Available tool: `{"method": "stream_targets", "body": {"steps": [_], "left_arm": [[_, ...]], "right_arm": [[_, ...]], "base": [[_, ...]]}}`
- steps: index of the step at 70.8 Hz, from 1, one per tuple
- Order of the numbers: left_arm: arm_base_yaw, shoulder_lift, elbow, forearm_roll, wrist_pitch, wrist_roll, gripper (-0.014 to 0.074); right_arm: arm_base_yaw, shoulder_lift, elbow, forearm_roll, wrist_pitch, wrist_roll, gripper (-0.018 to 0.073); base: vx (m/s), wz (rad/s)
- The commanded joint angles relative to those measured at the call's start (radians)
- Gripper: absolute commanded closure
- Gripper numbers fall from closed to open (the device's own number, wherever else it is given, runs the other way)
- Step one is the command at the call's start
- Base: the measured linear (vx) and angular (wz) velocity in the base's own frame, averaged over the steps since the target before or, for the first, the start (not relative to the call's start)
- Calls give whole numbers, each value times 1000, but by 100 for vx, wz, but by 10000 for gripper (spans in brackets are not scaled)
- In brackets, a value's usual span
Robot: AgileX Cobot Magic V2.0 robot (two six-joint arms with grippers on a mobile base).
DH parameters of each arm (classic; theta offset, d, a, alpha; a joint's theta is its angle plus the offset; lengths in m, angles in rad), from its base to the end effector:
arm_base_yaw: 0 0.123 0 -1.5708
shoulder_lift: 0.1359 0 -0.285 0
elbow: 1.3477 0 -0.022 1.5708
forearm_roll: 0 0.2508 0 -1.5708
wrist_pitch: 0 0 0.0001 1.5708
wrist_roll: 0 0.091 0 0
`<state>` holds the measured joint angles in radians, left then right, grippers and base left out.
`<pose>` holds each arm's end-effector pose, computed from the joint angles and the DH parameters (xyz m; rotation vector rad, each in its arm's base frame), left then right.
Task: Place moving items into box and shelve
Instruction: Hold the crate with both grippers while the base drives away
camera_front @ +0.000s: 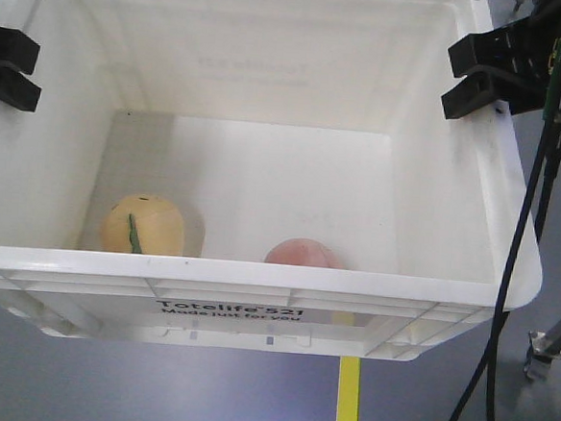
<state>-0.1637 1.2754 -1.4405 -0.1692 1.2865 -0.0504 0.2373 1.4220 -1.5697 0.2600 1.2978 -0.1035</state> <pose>0.2326 -0.0533 0.4112 0.1442 2.6071 -0.3050 0.2655 0.0874 0.4110 -0.4388 2.5900 0.3995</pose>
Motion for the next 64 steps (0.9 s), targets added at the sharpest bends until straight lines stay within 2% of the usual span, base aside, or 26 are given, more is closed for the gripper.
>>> {"method": "stream_targets", "body": {"steps": [1,64], "left_arm": [[-3,-38,-44,-54,-96,12,613],[-3,-38,-44,-54,-97,12,613]], "right_arm": [[-1,-45,-39,66,-90,-27,571],[-1,-45,-39,65,-89,-27,571]], "base": [[54,-9],[54,-8]]}}
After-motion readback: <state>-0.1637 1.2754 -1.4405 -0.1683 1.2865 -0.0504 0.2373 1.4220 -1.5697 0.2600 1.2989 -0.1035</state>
